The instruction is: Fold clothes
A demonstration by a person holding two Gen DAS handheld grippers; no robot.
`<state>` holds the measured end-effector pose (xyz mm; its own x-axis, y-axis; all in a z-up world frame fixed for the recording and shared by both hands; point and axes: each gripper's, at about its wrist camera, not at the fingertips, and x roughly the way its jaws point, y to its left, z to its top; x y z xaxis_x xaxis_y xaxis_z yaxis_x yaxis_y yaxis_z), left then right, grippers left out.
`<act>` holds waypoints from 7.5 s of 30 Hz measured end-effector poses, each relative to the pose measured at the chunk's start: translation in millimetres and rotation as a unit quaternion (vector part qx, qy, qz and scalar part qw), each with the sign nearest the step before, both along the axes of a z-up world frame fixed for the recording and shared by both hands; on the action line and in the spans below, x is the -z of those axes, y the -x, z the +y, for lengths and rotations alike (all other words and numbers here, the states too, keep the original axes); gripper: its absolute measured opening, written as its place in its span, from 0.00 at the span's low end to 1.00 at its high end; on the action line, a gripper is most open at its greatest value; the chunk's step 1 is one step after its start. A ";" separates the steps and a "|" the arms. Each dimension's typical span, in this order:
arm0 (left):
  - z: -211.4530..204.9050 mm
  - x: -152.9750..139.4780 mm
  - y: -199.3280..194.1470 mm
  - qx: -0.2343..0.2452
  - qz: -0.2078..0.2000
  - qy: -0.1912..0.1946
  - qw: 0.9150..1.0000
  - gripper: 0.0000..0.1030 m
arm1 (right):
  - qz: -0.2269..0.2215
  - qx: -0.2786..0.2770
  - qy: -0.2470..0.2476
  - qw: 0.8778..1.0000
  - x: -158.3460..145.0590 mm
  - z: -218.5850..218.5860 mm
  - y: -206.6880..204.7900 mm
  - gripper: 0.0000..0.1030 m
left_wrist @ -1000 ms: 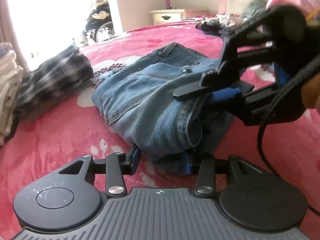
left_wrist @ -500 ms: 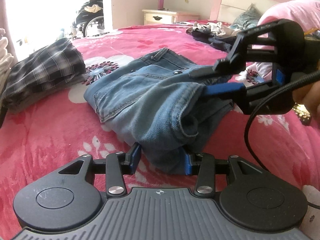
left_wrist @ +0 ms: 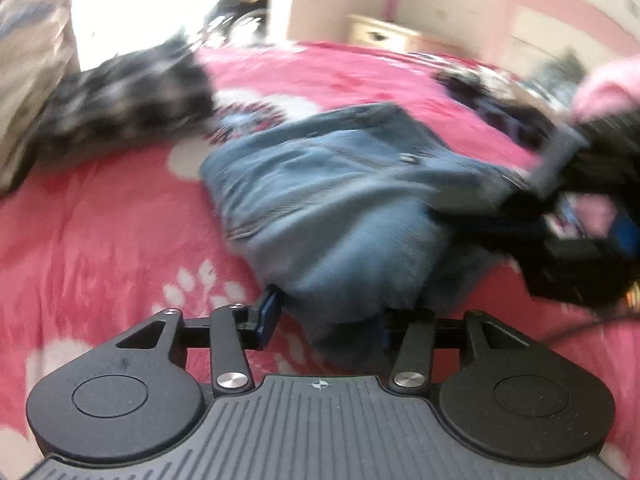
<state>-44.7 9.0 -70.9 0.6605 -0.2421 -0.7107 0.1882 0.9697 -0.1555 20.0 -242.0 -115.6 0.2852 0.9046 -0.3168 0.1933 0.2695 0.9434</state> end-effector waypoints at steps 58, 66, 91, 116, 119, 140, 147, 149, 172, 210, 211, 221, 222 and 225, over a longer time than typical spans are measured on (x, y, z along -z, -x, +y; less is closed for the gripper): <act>-4.5 12.2 55.0 0.269 -0.126 -0.123 0.947 0.27 | -0.400 -0.102 0.405 0.816 -60.0 34.7 34.5 0.01; -2.1 12.6 54.7 0.267 -0.123 -0.114 0.949 0.27 | -0.433 -0.079 0.476 0.761 -49.1 32.6 28.0 0.00; 12.7 -24.3 48.3 0.247 -0.132 -0.083 0.956 0.29 | -0.430 -0.055 0.459 0.776 -38.3 26.3 14.8 0.00; -1.7 0.3 8.3 0.224 -0.094 -0.056 0.968 0.29 | -0.421 -0.073 0.502 0.752 -47.1 64.7 -75.8 0.00; 0.4 1.2 9.3 0.224 -0.095 -0.053 0.968 0.29 | -0.429 -0.064 0.486 0.758 -65.7 65.8 -77.3 0.02; 21.1 -30.1 -2.9 0.183 -0.087 -0.008 0.979 0.30 | -0.425 0.002 0.440 0.791 -78.0 30.4 -89.3 0.05; 38.7 -39.3 -71.2 0.116 -0.075 0.012 0.990 0.31 | -0.416 -0.031 0.434 0.799 -79.4 35.1 -76.9 0.05; 33.8 -29.9 -95.6 0.100 -0.059 -0.002 0.993 0.31 | -0.387 -0.061 0.483 0.783 -55.6 43.1 -82.8 0.02; -18.5 -25.2 -127.8 0.001 0.038 -0.108 0.993 0.37 | -0.387 -0.115 0.460 0.791 -91.1 38.8 -16.3 0.06; -23.9 -28.7 -120.2 -0.001 0.024 -0.131 0.991 0.43 | -0.451 -0.280 0.350 0.772 -51.7 97.5 55.4 0.05; -20.3 -30.6 -119.0 -0.004 0.024 -0.119 0.993 0.44 | -0.448 -0.273 0.349 0.777 -53.9 94.6 55.3 0.05; 20.5 -48.4 -85.9 -0.015 0.004 -0.054 0.998 0.54 | -0.438 -0.172 0.326 0.820 -74.3 53.7 59.6 0.24; 25.7 -46.7 -84.2 -0.016 0.013 -0.043 0.999 0.55 | -0.434 -0.158 0.323 0.826 -77.8 47.7 57.0 0.25; 38.4 -39.7 -80.3 -0.015 0.041 -0.015 0.999 0.55 | -0.426 -0.109 0.315 0.841 -86.8 26.4 48.4 0.31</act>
